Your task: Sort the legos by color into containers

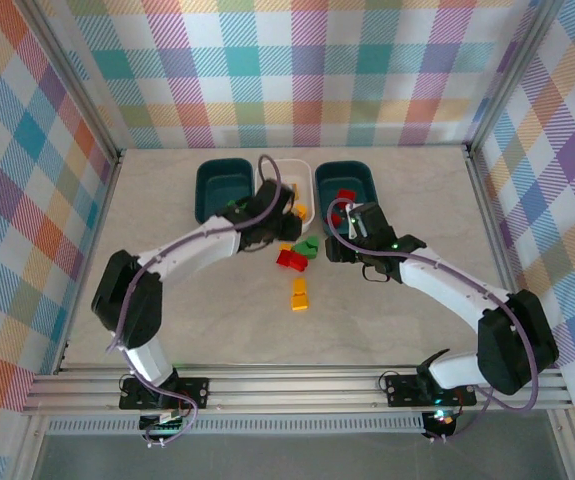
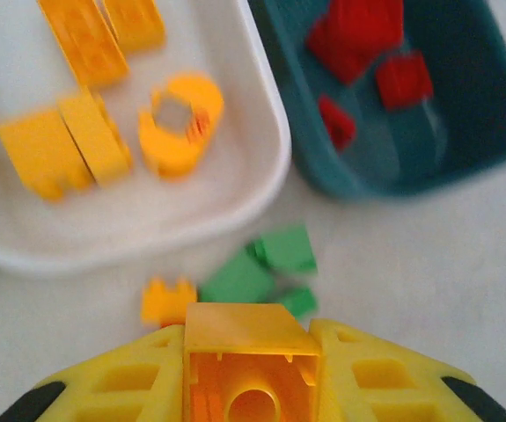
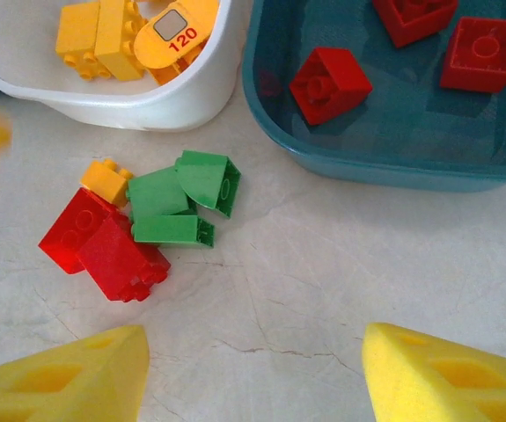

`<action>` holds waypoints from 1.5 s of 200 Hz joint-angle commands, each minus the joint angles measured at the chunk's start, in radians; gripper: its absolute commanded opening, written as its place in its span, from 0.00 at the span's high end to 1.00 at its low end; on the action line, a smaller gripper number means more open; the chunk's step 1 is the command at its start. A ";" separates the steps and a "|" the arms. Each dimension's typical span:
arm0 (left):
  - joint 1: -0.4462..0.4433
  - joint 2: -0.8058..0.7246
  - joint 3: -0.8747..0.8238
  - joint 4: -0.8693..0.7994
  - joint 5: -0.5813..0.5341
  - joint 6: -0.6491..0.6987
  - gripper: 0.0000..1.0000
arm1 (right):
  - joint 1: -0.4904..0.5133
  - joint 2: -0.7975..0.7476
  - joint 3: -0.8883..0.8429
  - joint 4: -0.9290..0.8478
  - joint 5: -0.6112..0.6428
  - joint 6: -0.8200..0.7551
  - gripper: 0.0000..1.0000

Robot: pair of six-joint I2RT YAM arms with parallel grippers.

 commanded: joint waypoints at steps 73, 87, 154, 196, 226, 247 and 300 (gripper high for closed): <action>0.163 0.466 0.570 -0.205 0.062 0.007 0.68 | 0.104 -0.005 0.020 -0.059 -0.046 0.030 0.34; 0.171 0.500 0.627 -0.226 0.072 0.000 0.55 | 0.136 0.028 0.025 -0.056 -0.050 0.058 0.32; 0.178 0.286 0.479 -0.169 0.055 0.000 0.22 | 0.311 0.242 0.111 -0.039 0.016 0.145 0.24; 0.179 -0.064 -0.035 0.054 0.061 -0.062 0.15 | 0.328 0.366 0.167 -0.045 0.095 0.186 0.27; 0.178 -0.287 -0.352 0.150 0.051 -0.119 0.13 | 0.334 0.413 0.186 -0.064 0.064 0.203 0.35; 0.179 -0.427 -0.508 0.162 0.029 -0.151 0.11 | 0.355 0.426 0.171 -0.069 0.062 0.219 0.40; 0.178 -0.679 -0.715 0.126 0.024 -0.196 0.06 | 0.366 0.339 0.146 -0.018 0.135 0.205 0.73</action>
